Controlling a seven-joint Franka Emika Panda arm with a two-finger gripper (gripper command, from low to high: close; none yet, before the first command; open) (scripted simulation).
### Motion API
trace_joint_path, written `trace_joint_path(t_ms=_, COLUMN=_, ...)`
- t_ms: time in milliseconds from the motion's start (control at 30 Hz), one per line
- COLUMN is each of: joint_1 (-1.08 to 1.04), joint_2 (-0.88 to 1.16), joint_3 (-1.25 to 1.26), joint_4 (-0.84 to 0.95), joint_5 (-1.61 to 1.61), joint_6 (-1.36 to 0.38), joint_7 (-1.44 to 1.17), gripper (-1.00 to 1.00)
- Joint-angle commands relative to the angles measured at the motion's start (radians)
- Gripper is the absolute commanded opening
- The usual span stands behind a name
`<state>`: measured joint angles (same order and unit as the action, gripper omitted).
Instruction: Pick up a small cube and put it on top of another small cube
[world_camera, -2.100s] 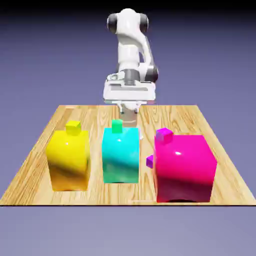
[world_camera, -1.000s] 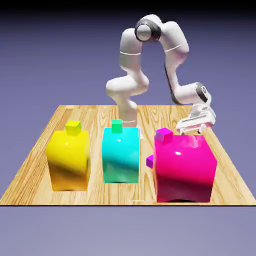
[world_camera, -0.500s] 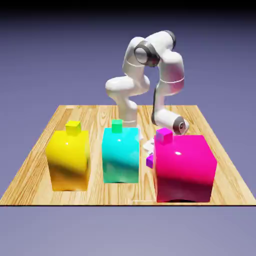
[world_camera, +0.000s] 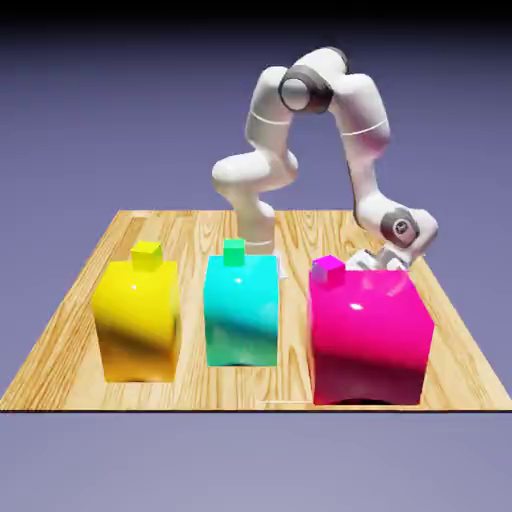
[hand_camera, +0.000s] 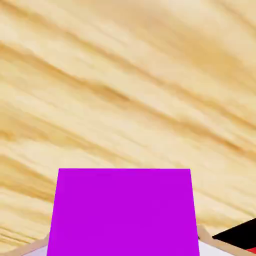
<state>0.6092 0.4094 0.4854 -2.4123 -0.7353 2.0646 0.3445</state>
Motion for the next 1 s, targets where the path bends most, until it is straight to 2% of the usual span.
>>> trace_joint_path(t_ms=0, joint_1=0.009, joint_2=-0.006, joint_3=-0.02, joint_4=0.021, joint_5=0.033, joint_6=0.012, joint_7=-0.042, gripper=-1.0)
trace_joint_path(t_ms=367, joint_1=0.107, joint_2=-0.072, joint_3=-0.246, joint_4=0.249, joint_5=0.423, joint_6=0.132, joint_7=-0.52, gripper=-1.0)
trace_joint_path(t_ms=600, joint_1=0.126, joint_2=-0.193, joint_3=-0.445, joint_4=0.347, joint_5=0.584, joint_6=0.164, joint_7=-0.825, gripper=-1.0)
trace_joint_path(t_ms=967, joint_1=-0.072, joint_2=-0.481, joint_3=-0.602, joint_4=0.105, joint_5=0.143, joint_6=-0.044, joint_7=-0.701, gripper=-1.0)
